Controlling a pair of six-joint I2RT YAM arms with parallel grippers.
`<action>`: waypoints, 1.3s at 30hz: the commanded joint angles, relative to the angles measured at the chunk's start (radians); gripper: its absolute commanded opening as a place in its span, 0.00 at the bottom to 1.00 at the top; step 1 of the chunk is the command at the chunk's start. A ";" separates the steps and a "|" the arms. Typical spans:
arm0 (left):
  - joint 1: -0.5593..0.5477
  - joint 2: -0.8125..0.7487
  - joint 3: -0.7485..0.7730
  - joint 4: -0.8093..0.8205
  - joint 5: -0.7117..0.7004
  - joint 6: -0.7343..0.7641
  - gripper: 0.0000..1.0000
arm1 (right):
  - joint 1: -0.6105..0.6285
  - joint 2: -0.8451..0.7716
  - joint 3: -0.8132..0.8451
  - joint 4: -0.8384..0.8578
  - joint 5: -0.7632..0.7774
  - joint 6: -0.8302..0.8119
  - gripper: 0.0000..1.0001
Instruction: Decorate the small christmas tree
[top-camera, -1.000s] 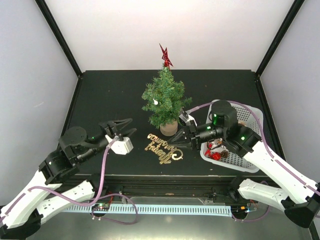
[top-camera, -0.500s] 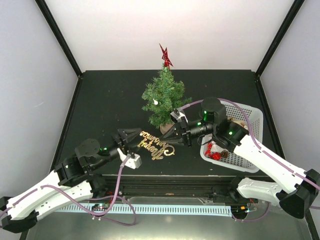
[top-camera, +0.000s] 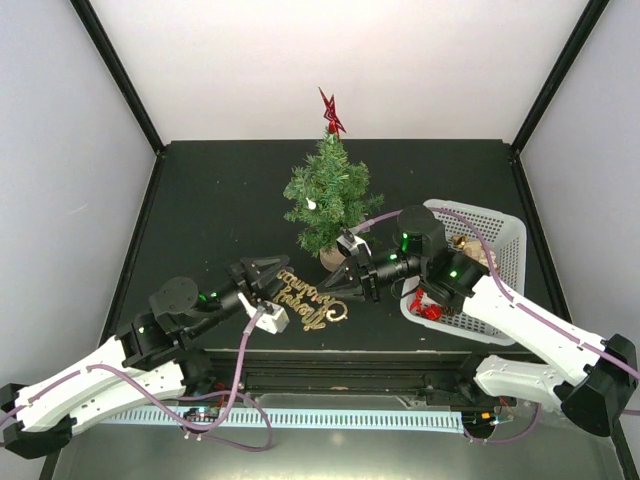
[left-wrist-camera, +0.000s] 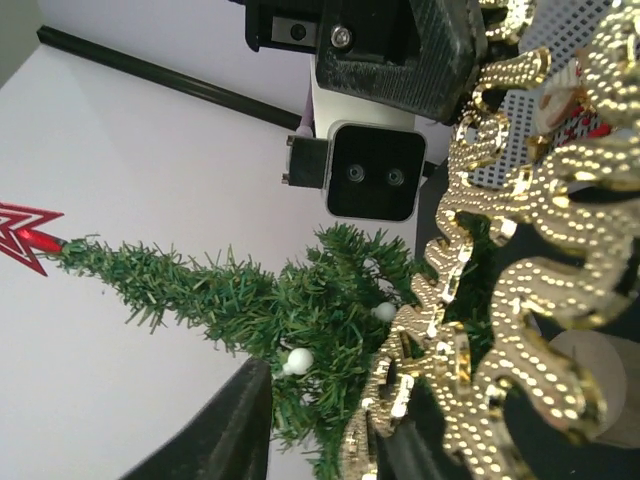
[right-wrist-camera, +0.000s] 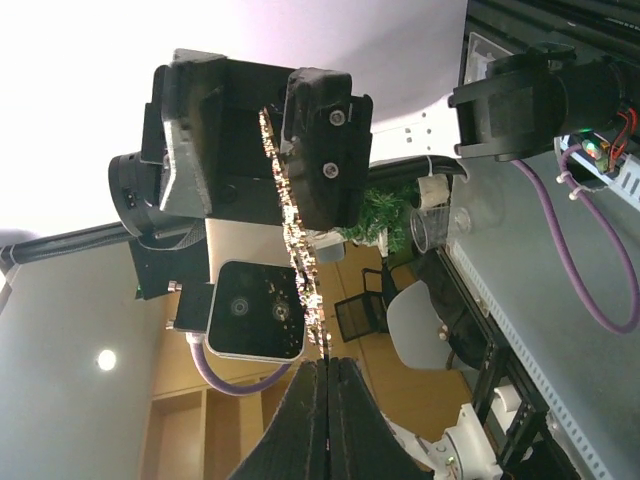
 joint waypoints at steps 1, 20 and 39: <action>-0.016 -0.001 0.005 -0.002 0.003 -0.005 0.24 | 0.016 -0.016 -0.005 0.056 0.006 0.018 0.01; -0.025 0.009 0.028 -0.050 -0.010 -0.040 0.01 | 0.019 -0.017 -0.041 0.011 0.024 -0.034 0.23; -0.021 0.107 0.195 -0.544 0.091 -0.203 0.01 | -0.113 -0.084 -0.035 -0.244 0.143 -0.201 0.48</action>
